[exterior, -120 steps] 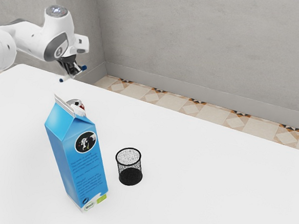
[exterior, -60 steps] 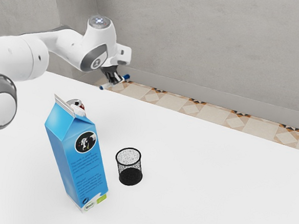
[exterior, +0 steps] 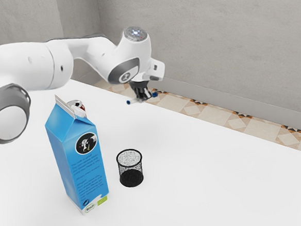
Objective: Put the marker into the pen holder.
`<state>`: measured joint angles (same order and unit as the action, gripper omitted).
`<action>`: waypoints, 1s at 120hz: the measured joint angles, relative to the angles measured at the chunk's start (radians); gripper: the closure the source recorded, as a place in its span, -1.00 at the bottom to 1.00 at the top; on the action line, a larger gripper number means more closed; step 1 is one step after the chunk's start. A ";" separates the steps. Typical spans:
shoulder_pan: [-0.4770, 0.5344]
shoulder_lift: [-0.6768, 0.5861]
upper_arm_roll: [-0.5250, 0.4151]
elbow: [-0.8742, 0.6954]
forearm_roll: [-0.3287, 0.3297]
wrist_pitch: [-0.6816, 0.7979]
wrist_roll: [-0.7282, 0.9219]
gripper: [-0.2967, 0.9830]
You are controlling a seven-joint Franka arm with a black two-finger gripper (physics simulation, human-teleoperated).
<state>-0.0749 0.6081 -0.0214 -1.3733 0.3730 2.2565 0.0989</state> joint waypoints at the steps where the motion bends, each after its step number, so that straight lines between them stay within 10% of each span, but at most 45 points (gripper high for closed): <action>1: -0.003 -0.001 0.002 -0.002 -0.001 -0.002 -0.003 0.69; 40: -0.078 -0.133 0.015 -0.181 -0.049 -0.106 -0.129 0.69; 89: -0.086 -0.266 0.045 -0.250 -0.450 -0.576 -0.359 0.69; 120: -0.086 -0.287 0.045 -0.255 -0.554 -0.723 -0.501 0.69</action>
<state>-0.1607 0.3208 0.0240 -1.6285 -0.1808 1.5335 -0.4021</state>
